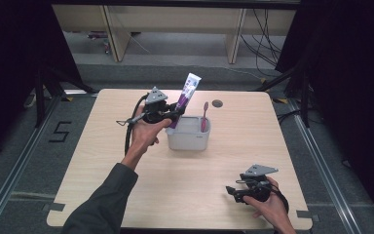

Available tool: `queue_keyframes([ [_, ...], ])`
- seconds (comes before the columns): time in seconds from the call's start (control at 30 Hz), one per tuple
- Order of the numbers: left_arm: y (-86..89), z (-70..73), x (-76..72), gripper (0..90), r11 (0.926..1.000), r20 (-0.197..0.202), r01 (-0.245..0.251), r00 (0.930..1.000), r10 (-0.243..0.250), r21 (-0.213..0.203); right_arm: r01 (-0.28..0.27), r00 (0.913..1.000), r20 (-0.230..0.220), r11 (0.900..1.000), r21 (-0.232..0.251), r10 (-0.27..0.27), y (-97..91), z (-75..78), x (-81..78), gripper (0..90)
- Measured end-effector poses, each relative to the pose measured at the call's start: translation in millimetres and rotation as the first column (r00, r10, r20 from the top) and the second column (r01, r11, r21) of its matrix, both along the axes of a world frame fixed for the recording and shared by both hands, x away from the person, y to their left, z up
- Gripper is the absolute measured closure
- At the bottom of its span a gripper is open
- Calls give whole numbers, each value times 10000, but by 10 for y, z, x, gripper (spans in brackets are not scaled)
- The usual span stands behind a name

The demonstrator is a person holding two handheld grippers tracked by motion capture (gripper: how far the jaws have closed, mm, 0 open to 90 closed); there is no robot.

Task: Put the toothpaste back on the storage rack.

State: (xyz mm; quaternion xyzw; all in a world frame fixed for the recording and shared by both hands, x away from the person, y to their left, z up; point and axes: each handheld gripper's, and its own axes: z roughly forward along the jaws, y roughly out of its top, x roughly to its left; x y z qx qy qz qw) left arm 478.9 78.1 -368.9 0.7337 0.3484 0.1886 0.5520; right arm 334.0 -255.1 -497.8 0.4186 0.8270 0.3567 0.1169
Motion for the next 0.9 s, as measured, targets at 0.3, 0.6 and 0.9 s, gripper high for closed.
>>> queue_keyframes([
  [0.3, -107, -8, 108, 707, 9989, 79, -117, 9999, 120, -451, -19, 10000, 93, 10000, -55, 20, -4, -7, 2, 248],
  [0.6, -239, -124, 219, 707, 9985, 27, -158, 9999, 160, -521, 22, 10000, 29, 10000, 11, -23, -3, -10, 4, 248],
  [0.9, -314, -229, 289, 706, 9983, 30, -213, 9998, 215, -547, -100, 9999, 119, 9999, -52, 101, -15, -10, 14, 249],
])
